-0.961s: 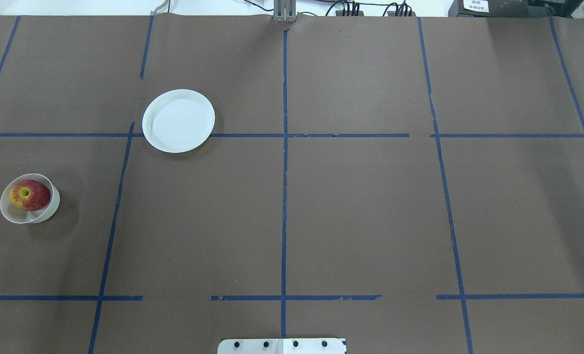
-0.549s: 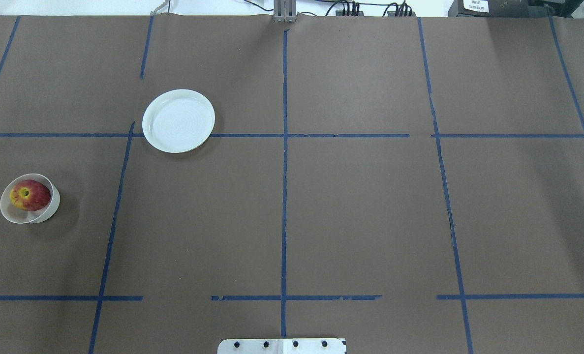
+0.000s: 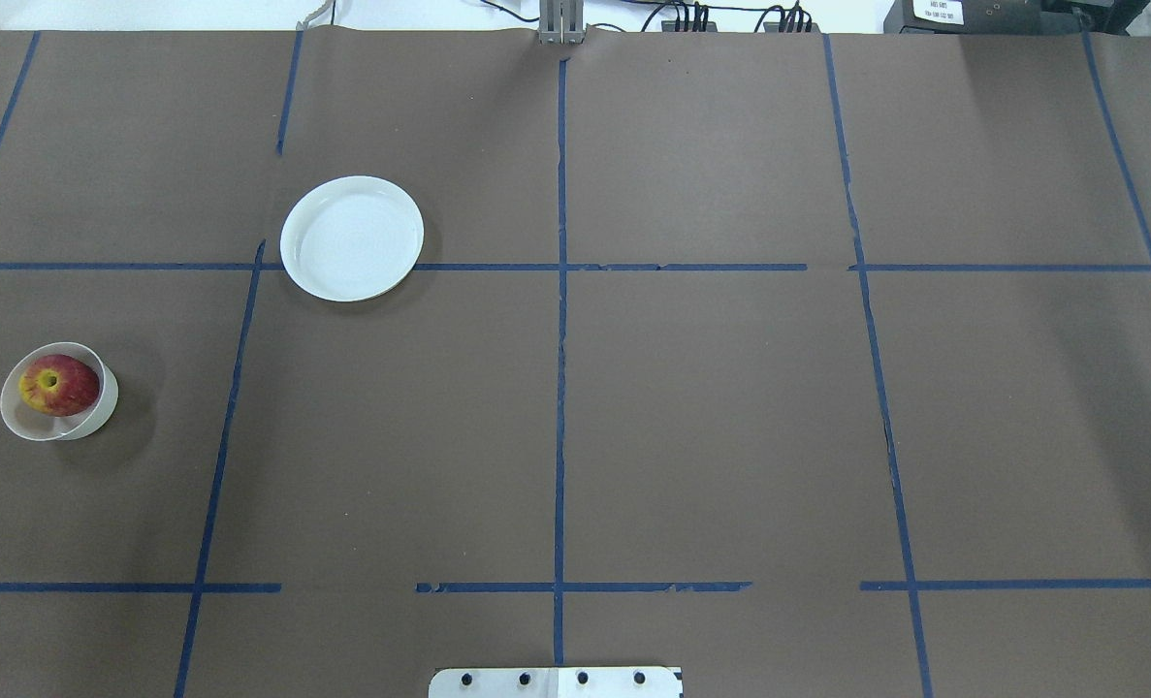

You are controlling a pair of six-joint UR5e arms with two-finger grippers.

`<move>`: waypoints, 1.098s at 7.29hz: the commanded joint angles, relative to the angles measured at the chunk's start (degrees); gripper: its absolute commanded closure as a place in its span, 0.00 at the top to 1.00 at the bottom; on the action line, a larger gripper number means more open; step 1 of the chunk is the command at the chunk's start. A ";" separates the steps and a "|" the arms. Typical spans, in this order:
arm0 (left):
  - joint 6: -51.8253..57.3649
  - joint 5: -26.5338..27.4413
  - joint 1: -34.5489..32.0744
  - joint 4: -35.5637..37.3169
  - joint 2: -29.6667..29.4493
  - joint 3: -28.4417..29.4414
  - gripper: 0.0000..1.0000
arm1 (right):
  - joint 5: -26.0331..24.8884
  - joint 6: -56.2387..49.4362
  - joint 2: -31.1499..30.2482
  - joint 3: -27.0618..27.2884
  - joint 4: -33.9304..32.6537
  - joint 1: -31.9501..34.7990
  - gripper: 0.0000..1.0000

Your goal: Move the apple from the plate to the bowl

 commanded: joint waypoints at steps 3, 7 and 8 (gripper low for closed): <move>0.21 1.17 -0.06 -0.08 0.01 -0.02 1.00 | 0.00 0.00 0.00 0.00 0.00 0.00 1.00; 0.39 1.08 -0.23 -0.25 0.19 0.42 1.00 | 0.00 0.00 0.00 0.00 0.00 0.00 1.00; 0.65 1.08 -0.41 -0.25 0.19 0.42 1.00 | 0.00 0.00 0.00 0.00 0.00 0.00 1.00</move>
